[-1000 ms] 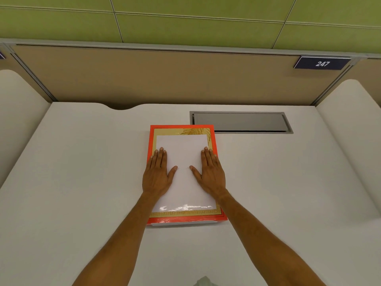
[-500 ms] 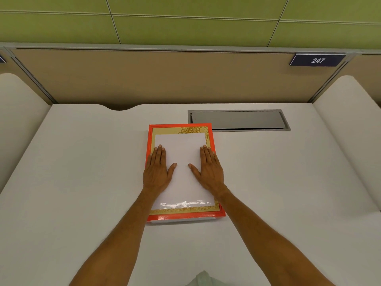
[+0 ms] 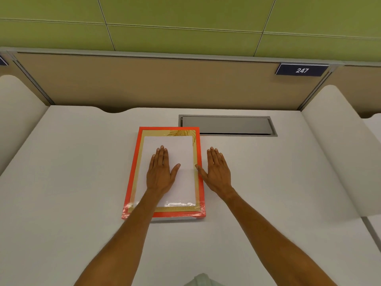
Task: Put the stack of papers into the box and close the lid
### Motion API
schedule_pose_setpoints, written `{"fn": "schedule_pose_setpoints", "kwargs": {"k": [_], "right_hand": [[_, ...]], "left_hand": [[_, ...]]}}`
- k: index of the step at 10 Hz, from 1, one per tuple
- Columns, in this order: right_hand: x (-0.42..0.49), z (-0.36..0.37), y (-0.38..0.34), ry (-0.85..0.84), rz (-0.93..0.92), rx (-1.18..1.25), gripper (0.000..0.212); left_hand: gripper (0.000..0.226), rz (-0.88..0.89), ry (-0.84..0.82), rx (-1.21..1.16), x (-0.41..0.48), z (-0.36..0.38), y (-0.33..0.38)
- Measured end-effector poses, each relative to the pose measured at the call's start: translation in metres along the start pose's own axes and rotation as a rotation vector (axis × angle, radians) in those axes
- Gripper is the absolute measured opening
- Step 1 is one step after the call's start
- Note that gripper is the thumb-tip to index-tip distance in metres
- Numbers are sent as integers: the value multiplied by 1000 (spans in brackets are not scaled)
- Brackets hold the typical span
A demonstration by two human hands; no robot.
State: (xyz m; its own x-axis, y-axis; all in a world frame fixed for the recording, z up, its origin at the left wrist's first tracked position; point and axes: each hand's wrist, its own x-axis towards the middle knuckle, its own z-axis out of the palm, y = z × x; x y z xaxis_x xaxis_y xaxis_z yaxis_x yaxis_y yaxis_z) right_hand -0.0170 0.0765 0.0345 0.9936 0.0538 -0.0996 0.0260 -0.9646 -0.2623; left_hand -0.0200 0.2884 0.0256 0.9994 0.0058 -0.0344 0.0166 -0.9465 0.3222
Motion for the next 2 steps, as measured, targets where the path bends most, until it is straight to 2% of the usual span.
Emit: {"fn": "schedule_pose_setpoints", "kwargs": {"k": [2], "right_hand": [[-11,-22,47,49,15,-9,84]], "left_hand": [[101,17,32,-17,-6,11,49]]}}
